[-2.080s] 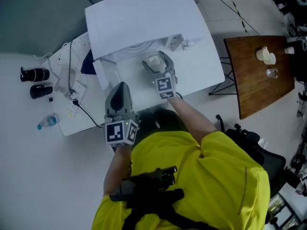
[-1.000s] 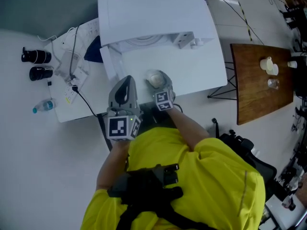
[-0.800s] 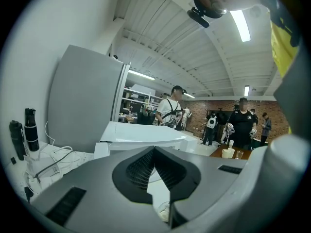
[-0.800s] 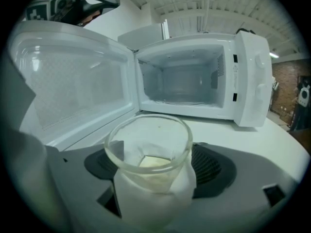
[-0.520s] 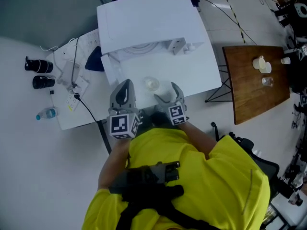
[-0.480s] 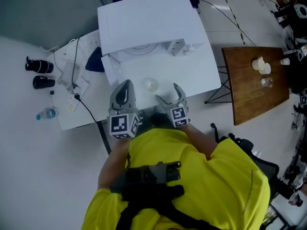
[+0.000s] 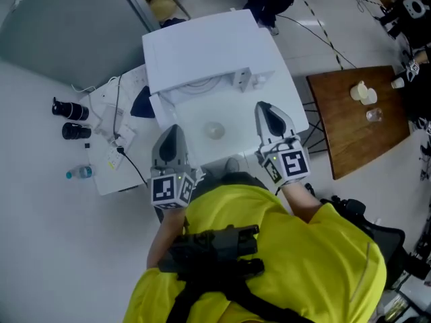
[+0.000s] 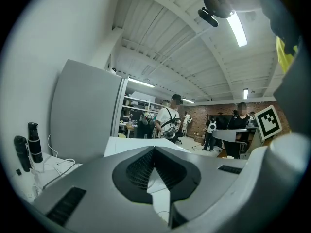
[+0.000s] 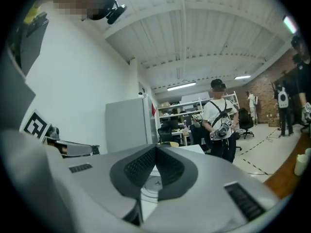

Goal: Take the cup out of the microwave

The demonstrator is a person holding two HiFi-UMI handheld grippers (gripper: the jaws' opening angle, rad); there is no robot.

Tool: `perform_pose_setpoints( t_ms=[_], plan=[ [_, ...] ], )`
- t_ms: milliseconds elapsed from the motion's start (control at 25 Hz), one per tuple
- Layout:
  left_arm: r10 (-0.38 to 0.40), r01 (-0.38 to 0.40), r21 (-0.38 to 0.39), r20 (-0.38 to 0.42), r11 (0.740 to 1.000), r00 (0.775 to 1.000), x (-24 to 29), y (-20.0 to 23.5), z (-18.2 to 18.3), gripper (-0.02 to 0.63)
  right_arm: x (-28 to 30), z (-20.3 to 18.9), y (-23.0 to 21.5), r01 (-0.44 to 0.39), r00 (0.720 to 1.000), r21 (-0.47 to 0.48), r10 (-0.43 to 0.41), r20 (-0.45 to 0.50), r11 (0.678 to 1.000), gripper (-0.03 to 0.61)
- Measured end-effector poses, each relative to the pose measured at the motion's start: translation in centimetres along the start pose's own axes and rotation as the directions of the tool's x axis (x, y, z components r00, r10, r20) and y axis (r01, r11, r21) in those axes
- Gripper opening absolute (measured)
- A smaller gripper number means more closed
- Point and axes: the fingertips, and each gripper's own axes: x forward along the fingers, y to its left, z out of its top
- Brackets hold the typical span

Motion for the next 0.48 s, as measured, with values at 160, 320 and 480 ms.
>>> perform_pose_setpoints(
  t_ms=[160,320,480],
  plan=[
    [-0.010,0.009,0.025,0.034,1.000,0.999,-1.8,-0.7,2.8,0.000,-1.1,1.0,0.6,-0.024,1.000,0.011,0.024,-0.008,1.000,0.003],
    [-0.010,0.008,0.033,0.052,0.999,0.999,-2.9,-0.6,3.9,0.000,-1.8,1.4,1.4,-0.036,0.999,0.025,0.036,-0.006,0.999,0.003],
    [-0.007,0.006,0.027,0.054,1.000,0.999,-3.7,0.1,4.0,0.000,-2.1,2.6,3.2,-0.043,0.999,0.008,0.043,0.005,0.999,0.003]
  ],
)
